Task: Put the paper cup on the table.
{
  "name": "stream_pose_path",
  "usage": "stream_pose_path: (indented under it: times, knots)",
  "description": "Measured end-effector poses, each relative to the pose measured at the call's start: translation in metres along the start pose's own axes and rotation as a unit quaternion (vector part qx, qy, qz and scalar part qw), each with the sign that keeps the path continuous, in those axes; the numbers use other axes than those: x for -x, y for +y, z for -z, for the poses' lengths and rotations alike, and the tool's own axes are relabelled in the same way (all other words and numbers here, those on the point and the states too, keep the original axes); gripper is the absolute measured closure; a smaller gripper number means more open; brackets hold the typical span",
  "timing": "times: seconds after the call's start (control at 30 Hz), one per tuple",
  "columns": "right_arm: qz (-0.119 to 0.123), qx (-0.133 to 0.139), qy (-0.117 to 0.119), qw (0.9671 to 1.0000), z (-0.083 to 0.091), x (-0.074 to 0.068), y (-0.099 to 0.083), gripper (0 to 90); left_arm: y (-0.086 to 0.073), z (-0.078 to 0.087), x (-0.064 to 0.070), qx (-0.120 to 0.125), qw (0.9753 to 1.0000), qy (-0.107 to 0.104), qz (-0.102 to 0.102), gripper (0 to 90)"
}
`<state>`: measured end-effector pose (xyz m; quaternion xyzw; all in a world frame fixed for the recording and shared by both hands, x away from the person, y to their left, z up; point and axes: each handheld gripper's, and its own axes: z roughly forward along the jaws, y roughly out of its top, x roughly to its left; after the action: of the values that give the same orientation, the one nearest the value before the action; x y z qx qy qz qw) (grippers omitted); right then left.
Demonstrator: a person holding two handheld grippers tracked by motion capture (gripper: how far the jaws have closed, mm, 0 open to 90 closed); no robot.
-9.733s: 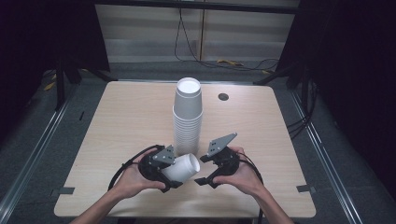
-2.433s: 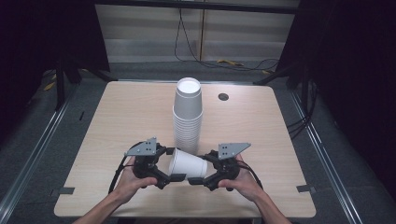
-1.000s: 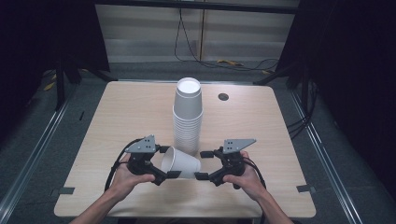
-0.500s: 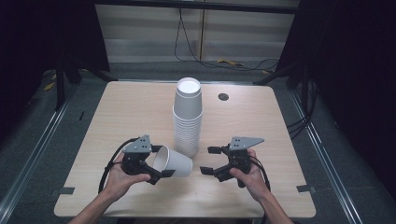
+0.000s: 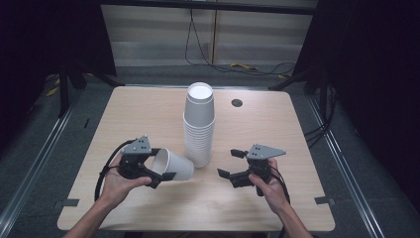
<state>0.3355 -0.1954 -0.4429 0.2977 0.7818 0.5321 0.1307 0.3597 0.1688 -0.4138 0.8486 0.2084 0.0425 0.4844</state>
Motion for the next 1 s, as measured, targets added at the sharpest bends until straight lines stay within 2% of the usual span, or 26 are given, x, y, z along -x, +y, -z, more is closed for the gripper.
stream_pose_path:
  times: [0.17, 0.33, 0.4, 0.43, 0.57, 0.7, 0.77, 0.87, 0.9, 1.0]
  knots:
    - [-0.004, 0.005, -0.012, 0.9999, 0.007, 0.004, -0.002, 13.6, 0.002, 0.008, -0.008, -0.011, 0.9999, -0.005, -0.004, 9.1]
    - [-0.011, 0.010, -0.032, 0.9994, 0.012, 0.008, -0.006, 13.6, 0.000, 0.009, -0.013, -0.023, 0.9996, 0.012, -0.005, 9.1]
    - [-0.010, 0.008, -0.035, 0.9993, 0.012, 0.007, -0.008, 13.6, -0.001, 0.009, -0.016, -0.029, 0.9992, 0.029, -0.004, 8.7]
    - [-0.010, 0.007, -0.038, 0.9992, 0.012, 0.007, -0.009, 13.7, -0.002, 0.009, -0.017, -0.031, 0.9988, 0.038, -0.001, 8.4]
    - [-0.006, 0.005, -0.050, 0.9987, 0.011, 0.006, -0.012, 13.6, -0.004, 0.010, -0.023, -0.033, 0.9979, 0.053, 0.014, 8.2]
    - [-0.005, 0.002, -0.053, 0.9986, 0.010, 0.006, -0.014, 13.6, -0.004, 0.013, -0.029, -0.040, 0.9966, 0.068, 0.023, 8.2]
    - [-0.006, 0.000, -0.056, 0.9984, 0.010, 0.006, -0.015, 13.6, -0.004, 0.013, -0.032, -0.046, 0.9953, 0.083, 0.022, 8.2]
    - [-0.007, -0.005, -0.059, 0.9983, 0.012, 0.006, -0.016, 13.7, -0.005, 0.012, -0.034, -0.056, 0.9931, 0.098, 0.033, 7.9]
    - [-0.006, -0.007, -0.061, 0.9981, 0.013, 0.006, -0.016, 13.7, -0.005, 0.011, -0.035, -0.058, 0.9931, 0.097, 0.031, 7.9]
    - [-0.007, -0.001, -0.066, 0.9978, 0.019, 0.006, -0.019, 13.6, -0.003, 0.010, -0.038, -0.075, 0.9910, 0.107, 0.029, 7.8]
